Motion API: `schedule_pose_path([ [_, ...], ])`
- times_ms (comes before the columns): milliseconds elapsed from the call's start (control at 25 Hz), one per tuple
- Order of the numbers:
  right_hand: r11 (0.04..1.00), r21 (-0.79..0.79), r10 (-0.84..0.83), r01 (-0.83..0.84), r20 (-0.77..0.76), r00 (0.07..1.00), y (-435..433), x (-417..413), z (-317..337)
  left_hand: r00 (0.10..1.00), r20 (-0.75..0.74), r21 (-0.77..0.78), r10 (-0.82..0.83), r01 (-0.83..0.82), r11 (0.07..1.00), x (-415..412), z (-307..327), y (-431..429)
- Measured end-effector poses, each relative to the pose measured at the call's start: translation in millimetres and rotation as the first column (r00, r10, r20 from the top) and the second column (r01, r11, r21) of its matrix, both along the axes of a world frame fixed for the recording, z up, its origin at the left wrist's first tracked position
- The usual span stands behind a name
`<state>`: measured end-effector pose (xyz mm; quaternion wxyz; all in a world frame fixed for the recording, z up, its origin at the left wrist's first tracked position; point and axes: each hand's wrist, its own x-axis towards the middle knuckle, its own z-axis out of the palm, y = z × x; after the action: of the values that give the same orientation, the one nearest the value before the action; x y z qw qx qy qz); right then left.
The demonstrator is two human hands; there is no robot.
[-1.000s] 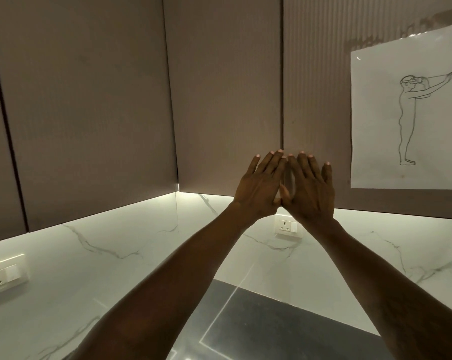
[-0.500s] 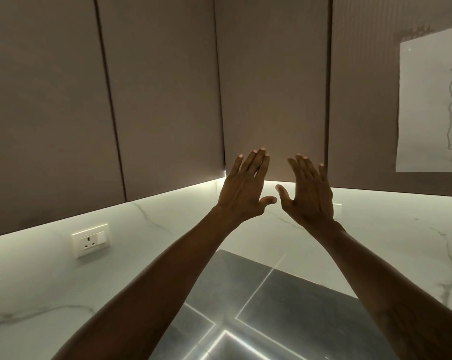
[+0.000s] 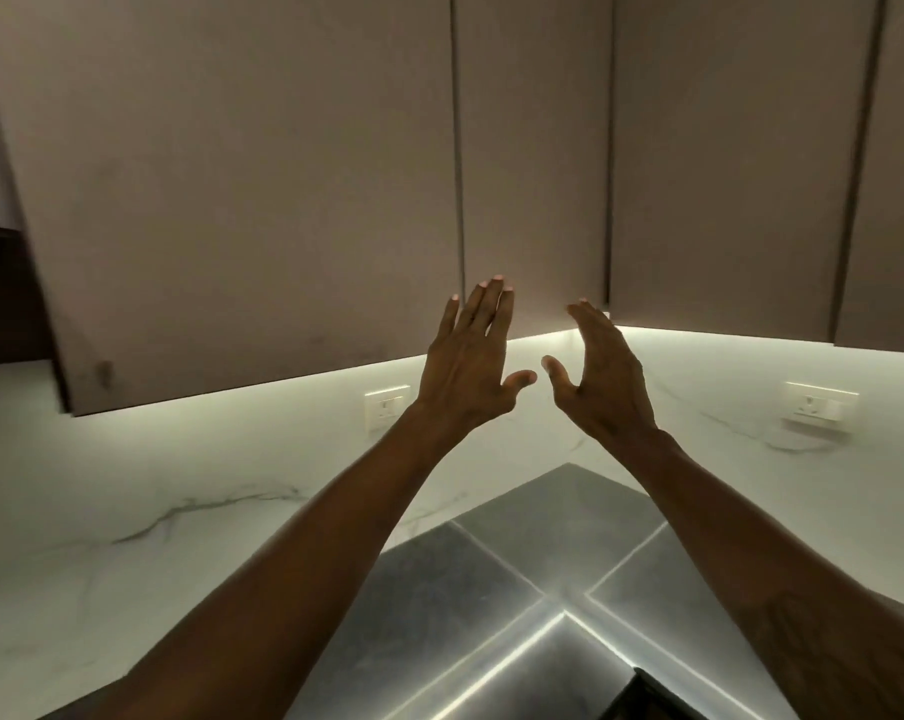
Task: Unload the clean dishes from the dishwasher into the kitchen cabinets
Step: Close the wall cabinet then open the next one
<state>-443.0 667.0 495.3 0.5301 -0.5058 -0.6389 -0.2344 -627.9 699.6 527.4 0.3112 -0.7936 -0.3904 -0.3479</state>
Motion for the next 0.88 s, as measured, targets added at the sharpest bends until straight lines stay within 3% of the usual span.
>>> schedule_pose_path([
  [200,0.97,-0.017,0.239,-0.241,-0.063,0.969,-4.6,-109.4,1.6,0.963,0.205,-0.065,0.177,-0.167,0.984,-119.4,1.6,-27.5],
  [400,0.911,-0.063,0.406,-0.408,-0.032,0.913,-4.2,-183.7,13.6,0.845,0.4,-0.13,0.355,-0.331,0.935,-203.3,11.6,-49.2],
  [640,0.878,-0.084,0.472,-0.47,0.003,0.881,1.1,-232.5,20.5,0.659,0.617,-0.141,0.43,-0.445,0.884,-250.3,25.2,-44.0],
  [880,0.882,-0.063,0.468,-0.468,-0.012,0.884,8.6,-271.0,30.2,0.604,0.644,-0.206,0.469,-0.454,0.867,-282.9,30.8,-34.8],
])
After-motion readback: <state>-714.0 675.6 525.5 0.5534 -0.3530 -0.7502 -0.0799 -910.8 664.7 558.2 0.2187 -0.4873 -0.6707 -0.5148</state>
